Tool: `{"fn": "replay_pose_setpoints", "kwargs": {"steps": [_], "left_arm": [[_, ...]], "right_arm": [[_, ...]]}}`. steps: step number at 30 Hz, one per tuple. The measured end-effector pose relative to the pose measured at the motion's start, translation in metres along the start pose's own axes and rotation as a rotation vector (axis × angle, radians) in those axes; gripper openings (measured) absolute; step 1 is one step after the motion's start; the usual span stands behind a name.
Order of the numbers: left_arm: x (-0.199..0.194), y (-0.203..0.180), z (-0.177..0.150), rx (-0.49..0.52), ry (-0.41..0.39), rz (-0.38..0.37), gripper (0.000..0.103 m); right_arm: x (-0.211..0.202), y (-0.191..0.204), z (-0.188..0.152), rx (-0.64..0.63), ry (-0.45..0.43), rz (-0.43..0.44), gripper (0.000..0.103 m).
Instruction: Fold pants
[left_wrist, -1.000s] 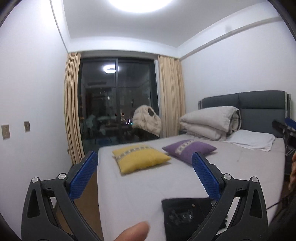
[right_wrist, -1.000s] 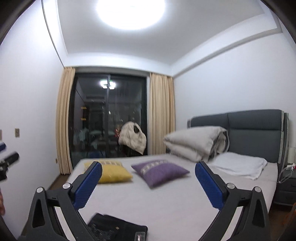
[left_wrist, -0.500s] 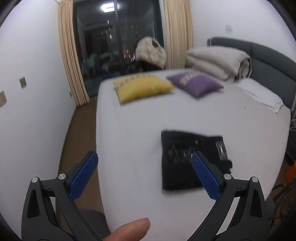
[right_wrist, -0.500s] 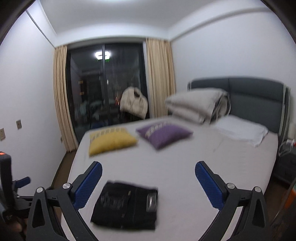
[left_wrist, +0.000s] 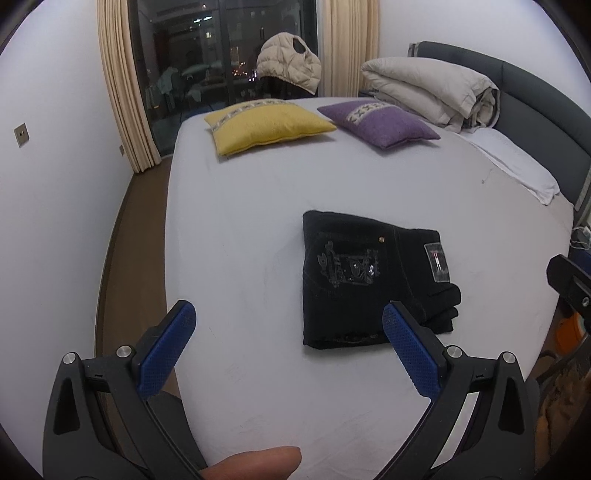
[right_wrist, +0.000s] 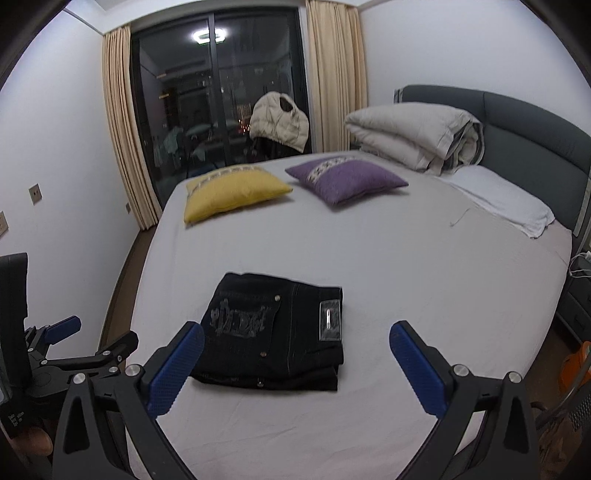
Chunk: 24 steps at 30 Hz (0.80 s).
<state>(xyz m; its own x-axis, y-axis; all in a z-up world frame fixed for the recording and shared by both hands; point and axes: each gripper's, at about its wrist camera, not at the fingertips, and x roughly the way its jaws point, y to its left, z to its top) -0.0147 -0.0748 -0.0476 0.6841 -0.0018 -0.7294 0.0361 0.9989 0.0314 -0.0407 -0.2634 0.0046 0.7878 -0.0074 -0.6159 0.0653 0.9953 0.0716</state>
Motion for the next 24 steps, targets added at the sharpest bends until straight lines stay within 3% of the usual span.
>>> {"fn": "replay_pose_setpoints", "kwargs": {"steps": [24], "left_arm": [[0.033,-0.006,-0.005,-0.022,0.073,-0.021,0.103]], "right_arm": [[0.026,0.004,-0.014,0.011,0.103,0.010,0.103]]}}
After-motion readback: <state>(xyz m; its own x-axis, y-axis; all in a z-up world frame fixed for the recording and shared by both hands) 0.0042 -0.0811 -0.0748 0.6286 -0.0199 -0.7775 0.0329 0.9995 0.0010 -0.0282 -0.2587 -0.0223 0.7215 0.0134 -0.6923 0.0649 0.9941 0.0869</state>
